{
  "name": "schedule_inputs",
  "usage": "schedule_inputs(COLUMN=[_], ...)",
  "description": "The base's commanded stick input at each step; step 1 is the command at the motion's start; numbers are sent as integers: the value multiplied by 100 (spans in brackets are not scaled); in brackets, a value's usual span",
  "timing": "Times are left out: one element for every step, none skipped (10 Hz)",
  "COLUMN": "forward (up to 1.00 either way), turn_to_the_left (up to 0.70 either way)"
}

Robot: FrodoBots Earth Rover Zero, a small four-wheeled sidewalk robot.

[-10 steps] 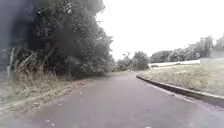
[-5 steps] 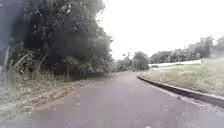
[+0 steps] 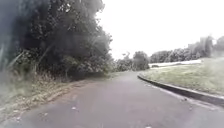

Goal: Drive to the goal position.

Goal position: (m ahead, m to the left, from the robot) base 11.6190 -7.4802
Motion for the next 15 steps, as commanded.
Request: schedule_inputs(forward=[45,45,45,45,45,45,45,45,45,45,45,45,45,45,45], turn_to_the_left=[0,0,0,0,0,0,0,0,0,0,0,0,0,0,0])
